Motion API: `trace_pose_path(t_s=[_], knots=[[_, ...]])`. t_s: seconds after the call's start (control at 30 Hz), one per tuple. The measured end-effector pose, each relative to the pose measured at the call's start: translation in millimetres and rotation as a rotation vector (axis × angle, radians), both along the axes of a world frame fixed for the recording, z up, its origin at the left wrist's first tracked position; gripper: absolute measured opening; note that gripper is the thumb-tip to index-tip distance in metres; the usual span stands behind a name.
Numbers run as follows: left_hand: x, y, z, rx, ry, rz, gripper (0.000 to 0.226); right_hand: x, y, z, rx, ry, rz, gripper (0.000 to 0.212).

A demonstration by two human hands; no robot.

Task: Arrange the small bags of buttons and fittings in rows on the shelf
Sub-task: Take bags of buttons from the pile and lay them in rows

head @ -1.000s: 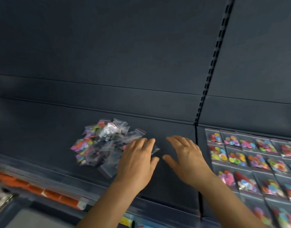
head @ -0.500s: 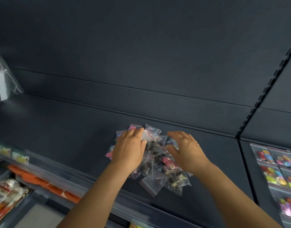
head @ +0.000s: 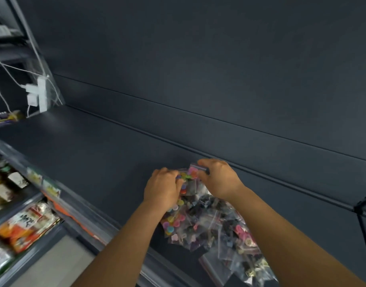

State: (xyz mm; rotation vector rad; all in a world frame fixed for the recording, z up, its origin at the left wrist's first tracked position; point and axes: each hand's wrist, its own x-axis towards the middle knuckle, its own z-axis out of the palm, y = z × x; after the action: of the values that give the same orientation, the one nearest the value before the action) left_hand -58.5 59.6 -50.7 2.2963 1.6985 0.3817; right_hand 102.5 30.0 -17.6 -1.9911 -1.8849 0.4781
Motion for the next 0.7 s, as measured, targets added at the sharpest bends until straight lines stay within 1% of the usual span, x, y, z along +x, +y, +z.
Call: trace_pose_path(t_s=[0.03,0.1,0.2,0.3,0.33,0.37,0.47,0.6,0.7], knots=[[0,2,-1,0.002,-0.004,0.006,0.034,-1,8,-2,-0.022,-0.006,0.0,0.029],[1,5,-2,-0.015,-0.049,0.022,0.04,-2,20,-8,-0.094,-0.024,-0.003,0.03],[2,10,-3,-0.069,-0.152,0.071,0.06,0,31,-16,-0.17,-0.072,0.006,0.038],[3,17,-7,-0.125,-0.147,0.113,0.07,-2,39,-22,-0.194,-0.107,-0.037,0.046],[3,19,-6,-0.146,-0.152,0.116,0.067,-3,42,-23,-0.201,-0.108,-0.059,0.043],[4,19,-6,-0.157,-0.164,0.115,0.061,-4,43,-24,-0.21,-0.1,-0.075,0.035],[6,18,-5,-0.152,-0.227,0.11,0.034,-4,43,-25,-0.189,-0.041,-0.085,0.011],[8,14,-5,-0.104,-0.32,0.13,0.008,-3,34,-22,-0.099,0.054,-0.097,0.009],[9,10,-2,-0.022,-0.384,0.14,0.008,-3,26,-13,0.017,0.162,-0.147,0.006]])
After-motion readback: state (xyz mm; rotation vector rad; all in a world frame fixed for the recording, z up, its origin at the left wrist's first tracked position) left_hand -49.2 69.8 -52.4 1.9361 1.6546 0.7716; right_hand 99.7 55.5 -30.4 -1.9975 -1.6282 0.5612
